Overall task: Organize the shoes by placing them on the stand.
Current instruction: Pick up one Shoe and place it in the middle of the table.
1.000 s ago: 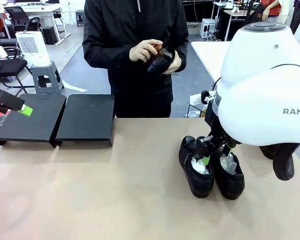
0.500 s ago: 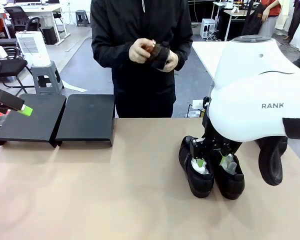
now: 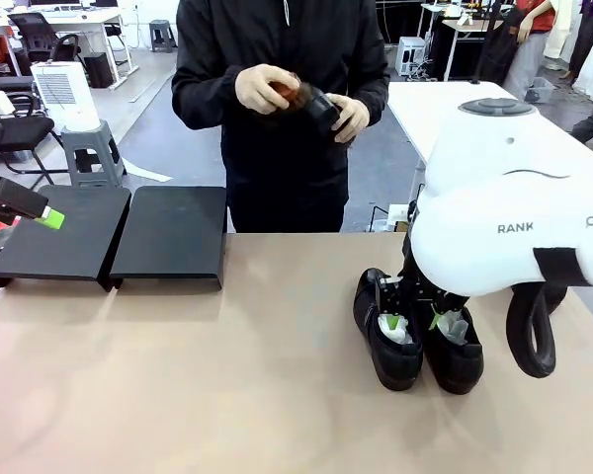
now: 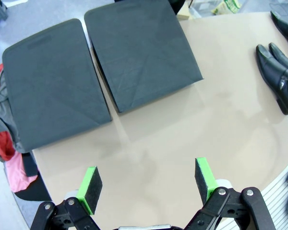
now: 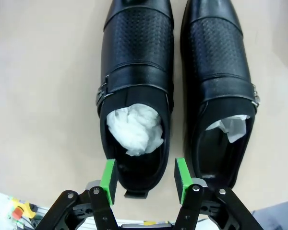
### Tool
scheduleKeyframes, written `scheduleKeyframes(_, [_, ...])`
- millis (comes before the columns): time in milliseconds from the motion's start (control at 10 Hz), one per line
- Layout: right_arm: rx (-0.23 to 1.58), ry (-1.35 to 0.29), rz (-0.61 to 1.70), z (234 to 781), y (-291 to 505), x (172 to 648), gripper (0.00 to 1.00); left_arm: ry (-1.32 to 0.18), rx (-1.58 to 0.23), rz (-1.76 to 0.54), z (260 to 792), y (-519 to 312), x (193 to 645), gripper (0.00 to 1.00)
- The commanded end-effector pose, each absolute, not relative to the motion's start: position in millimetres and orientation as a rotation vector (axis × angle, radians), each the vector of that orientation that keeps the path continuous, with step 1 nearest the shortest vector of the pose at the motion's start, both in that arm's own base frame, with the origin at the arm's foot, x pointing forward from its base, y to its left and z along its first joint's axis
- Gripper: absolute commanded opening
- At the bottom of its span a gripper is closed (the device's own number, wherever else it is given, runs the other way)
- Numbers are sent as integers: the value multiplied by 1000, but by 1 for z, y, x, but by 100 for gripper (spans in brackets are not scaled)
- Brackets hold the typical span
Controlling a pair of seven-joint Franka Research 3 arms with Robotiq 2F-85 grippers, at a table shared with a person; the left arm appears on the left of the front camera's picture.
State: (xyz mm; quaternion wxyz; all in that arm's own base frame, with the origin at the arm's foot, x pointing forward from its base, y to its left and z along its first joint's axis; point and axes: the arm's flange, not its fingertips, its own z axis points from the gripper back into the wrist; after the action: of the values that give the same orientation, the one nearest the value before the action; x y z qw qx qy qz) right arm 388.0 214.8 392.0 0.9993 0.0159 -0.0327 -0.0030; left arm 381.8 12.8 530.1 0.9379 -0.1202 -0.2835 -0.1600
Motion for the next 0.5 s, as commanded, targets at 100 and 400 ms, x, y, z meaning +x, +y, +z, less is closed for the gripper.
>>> scheduleKeyframes(100, [25, -68, -25, 375, 213, 398, 63, -582, -261, -327, 530, 14, 381, 100])
scheduleKeyframes(400, [31, -49, -36, 360, 213, 404, 63, -582, -261, -327, 530, 14, 381, 100])
